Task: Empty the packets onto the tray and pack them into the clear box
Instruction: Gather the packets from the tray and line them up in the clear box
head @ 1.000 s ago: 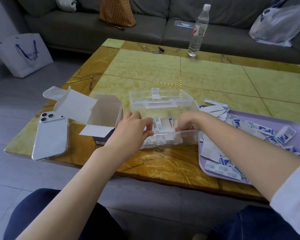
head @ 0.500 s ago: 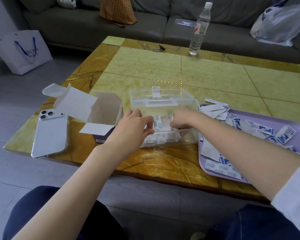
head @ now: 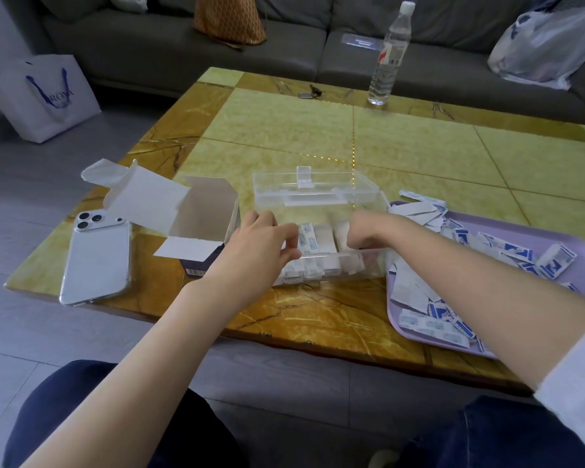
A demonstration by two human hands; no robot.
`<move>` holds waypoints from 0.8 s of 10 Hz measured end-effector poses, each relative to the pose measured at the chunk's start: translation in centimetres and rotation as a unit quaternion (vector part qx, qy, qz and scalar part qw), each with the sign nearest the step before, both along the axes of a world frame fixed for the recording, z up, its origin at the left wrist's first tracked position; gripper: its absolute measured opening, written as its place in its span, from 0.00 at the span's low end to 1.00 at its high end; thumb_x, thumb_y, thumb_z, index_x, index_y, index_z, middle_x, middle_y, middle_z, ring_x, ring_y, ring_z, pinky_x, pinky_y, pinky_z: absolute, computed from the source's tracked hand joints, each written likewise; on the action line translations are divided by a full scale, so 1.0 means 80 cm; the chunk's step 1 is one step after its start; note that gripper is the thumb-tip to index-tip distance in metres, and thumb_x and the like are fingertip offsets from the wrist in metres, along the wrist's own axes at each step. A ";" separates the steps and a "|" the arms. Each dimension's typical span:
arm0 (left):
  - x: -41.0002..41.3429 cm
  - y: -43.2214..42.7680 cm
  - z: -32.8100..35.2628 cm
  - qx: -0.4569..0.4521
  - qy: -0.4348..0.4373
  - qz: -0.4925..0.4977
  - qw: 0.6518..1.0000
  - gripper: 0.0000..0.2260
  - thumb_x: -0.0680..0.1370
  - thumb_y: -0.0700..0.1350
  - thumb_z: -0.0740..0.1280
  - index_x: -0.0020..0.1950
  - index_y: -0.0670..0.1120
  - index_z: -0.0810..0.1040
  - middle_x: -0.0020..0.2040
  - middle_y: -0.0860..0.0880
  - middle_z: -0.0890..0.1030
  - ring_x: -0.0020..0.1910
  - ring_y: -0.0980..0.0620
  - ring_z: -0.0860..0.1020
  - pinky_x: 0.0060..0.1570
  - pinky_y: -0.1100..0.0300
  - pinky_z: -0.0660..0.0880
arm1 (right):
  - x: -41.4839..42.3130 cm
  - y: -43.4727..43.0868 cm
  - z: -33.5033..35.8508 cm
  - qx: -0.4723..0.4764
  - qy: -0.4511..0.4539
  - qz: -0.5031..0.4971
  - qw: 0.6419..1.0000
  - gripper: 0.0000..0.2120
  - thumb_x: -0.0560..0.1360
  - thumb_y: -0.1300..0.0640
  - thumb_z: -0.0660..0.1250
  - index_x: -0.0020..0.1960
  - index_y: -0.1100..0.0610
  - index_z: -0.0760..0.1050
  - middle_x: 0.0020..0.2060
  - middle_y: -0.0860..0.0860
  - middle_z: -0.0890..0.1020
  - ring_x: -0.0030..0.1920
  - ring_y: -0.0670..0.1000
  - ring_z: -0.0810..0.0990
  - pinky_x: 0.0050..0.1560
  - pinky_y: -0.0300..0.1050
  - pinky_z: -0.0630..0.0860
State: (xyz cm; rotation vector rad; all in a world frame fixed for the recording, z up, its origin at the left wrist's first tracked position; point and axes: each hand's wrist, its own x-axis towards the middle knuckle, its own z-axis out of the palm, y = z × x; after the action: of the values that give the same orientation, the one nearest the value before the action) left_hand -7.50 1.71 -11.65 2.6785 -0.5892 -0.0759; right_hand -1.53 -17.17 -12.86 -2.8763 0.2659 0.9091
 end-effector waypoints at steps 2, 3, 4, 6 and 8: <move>-0.001 0.000 -0.001 -0.003 -0.001 0.001 1.000 0.09 0.80 0.52 0.60 0.53 0.49 0.73 0.50 0.51 0.68 0.51 0.53 0.61 0.50 0.61 0.62 | -0.002 -0.007 -0.006 0.092 0.032 -0.084 0.992 0.12 0.78 0.67 0.57 0.36 0.63 0.69 0.34 0.58 0.76 0.29 0.52 0.75 0.15 0.32 0.67; -0.001 0.000 -0.001 -0.002 -0.003 -0.001 1.000 0.09 0.80 0.52 0.59 0.53 0.49 0.73 0.50 0.51 0.68 0.51 0.53 0.61 0.50 0.61 0.62 | 0.001 -0.003 -0.008 0.046 0.011 -0.059 0.997 0.08 0.79 0.65 0.56 0.45 0.66 0.72 0.41 0.62 0.77 0.30 0.53 0.74 0.22 0.35 0.67; -0.001 0.000 -0.001 0.000 -0.003 -0.001 1.000 0.09 0.80 0.52 0.59 0.54 0.49 0.73 0.50 0.51 0.68 0.51 0.53 0.60 0.50 0.62 0.61 | 0.003 -0.001 -0.005 0.015 0.006 -0.040 0.999 0.11 0.80 0.64 0.56 0.56 0.68 0.73 0.46 0.64 0.78 0.34 0.56 0.74 0.30 0.40 0.69; -0.001 0.001 -0.003 0.001 -0.008 -0.001 1.000 0.09 0.80 0.52 0.59 0.54 0.49 0.73 0.50 0.51 0.67 0.51 0.53 0.61 0.50 0.62 0.61 | 0.005 -0.003 -0.001 0.050 -0.009 -0.061 0.997 0.12 0.81 0.63 0.53 0.42 0.65 0.70 0.42 0.62 0.79 0.20 0.51 0.76 0.18 0.34 0.67; -0.002 0.000 -0.003 0.003 -0.012 -0.003 1.000 0.09 0.80 0.51 0.59 0.54 0.49 0.73 0.49 0.51 0.67 0.50 0.53 0.61 0.50 0.61 0.62 | -0.006 -0.002 0.006 0.073 -0.040 -0.060 0.995 0.13 0.80 0.64 0.54 0.38 0.63 0.70 0.43 0.61 0.78 0.26 0.52 0.75 0.23 0.37 0.69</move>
State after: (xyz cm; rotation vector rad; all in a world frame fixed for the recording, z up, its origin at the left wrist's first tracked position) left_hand -7.66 1.69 -11.86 2.6876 -0.6062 -0.0480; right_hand -1.97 -17.32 -12.38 -2.7220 0.3442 0.7582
